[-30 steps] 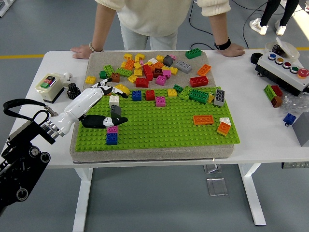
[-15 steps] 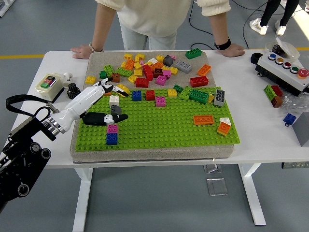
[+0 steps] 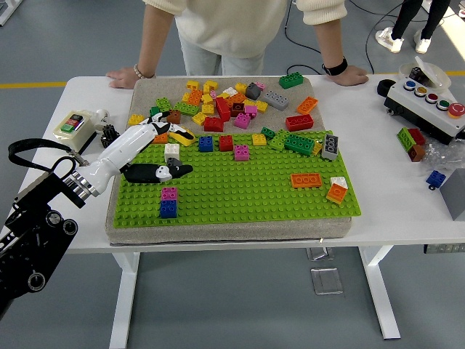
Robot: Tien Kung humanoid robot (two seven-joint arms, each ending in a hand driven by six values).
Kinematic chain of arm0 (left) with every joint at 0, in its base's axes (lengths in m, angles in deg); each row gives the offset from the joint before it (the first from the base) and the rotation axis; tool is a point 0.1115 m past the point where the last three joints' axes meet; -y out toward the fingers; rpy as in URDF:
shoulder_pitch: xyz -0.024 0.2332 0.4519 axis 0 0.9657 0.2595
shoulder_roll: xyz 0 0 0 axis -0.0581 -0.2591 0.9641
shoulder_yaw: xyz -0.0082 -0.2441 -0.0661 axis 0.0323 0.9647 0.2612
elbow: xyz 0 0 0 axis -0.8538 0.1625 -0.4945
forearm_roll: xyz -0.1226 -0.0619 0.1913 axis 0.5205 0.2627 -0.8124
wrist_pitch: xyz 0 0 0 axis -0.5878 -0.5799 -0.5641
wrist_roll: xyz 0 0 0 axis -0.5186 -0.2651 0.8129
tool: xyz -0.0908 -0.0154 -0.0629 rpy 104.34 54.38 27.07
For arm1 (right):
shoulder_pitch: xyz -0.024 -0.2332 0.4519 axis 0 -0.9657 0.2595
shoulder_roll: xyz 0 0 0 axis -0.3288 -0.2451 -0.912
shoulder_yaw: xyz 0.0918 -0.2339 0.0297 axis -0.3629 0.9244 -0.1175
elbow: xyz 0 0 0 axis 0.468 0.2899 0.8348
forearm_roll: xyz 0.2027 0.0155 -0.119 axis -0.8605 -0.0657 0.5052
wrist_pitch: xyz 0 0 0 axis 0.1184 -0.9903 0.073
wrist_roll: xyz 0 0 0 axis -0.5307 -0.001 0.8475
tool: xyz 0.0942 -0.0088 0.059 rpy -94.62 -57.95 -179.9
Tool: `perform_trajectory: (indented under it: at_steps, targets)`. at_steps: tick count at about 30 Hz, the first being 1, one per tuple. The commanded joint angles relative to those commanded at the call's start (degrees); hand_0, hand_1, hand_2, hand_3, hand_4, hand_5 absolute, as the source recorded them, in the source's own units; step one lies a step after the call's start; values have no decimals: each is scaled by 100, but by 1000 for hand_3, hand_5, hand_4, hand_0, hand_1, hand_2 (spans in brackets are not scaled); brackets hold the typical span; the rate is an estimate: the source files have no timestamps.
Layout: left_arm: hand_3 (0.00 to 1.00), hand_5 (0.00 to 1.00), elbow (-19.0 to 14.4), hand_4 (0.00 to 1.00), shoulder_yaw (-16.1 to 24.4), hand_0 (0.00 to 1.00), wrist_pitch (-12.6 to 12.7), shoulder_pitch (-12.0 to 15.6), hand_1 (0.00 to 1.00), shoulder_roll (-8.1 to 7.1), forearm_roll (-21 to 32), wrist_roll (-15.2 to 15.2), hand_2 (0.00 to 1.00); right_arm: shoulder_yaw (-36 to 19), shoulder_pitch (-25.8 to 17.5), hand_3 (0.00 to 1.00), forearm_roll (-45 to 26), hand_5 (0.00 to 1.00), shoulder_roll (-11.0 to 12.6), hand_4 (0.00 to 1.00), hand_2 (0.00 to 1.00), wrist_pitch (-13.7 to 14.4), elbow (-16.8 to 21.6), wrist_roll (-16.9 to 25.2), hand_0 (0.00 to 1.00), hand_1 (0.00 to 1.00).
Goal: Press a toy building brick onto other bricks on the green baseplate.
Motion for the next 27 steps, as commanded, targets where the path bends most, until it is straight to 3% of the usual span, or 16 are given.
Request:
perform_trajectory:
  at_steps: [16, 27]
  targets:
    - [697, 794, 76, 931, -32, 964, -144, -72, 755, 13, -49, -82, 725, -8, -5, 585, -10, 495, -6, 908, 704, 14, 0, 11, 732, 654]
    - [688, 791, -105, 929, 76, 941, -206, -37, 747, 1, 182, -102, 725, -53, 9, 585, -27, 496, -5, 908, 704, 0, 0, 19, 733, 654]
